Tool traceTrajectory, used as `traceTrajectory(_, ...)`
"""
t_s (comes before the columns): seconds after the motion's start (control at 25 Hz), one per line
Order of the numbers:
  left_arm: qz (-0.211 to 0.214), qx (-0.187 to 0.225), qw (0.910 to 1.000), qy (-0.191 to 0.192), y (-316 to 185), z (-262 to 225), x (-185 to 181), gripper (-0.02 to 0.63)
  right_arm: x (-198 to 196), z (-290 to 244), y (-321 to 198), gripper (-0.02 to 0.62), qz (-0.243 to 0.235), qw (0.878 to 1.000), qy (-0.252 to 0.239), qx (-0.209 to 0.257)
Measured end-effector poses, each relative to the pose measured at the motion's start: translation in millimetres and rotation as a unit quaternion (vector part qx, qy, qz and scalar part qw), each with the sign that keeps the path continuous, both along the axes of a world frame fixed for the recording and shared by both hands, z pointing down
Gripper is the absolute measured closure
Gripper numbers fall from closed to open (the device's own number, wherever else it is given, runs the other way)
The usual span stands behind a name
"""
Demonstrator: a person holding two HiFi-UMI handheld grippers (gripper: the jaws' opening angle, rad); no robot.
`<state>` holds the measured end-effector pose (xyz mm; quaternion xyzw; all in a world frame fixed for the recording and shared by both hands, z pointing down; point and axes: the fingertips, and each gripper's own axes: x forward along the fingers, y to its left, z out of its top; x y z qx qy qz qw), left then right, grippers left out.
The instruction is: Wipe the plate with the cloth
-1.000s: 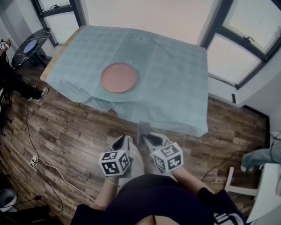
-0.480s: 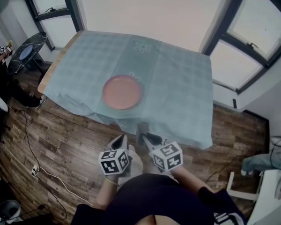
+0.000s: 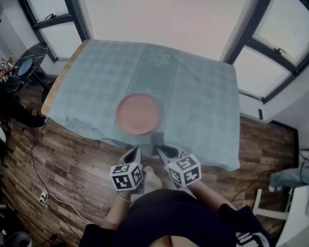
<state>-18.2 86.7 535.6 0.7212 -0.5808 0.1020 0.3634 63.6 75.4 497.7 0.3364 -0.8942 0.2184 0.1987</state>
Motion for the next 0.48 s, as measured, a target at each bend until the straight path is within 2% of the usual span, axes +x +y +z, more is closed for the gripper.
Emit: traceTrajectory(0.48, 0.016, -0.015, 0.9997, -0.007, -66, 17, -40, 0.592, -29, 8, -68, 0.563, 0.023, 1.000, 0.016, 0.001)
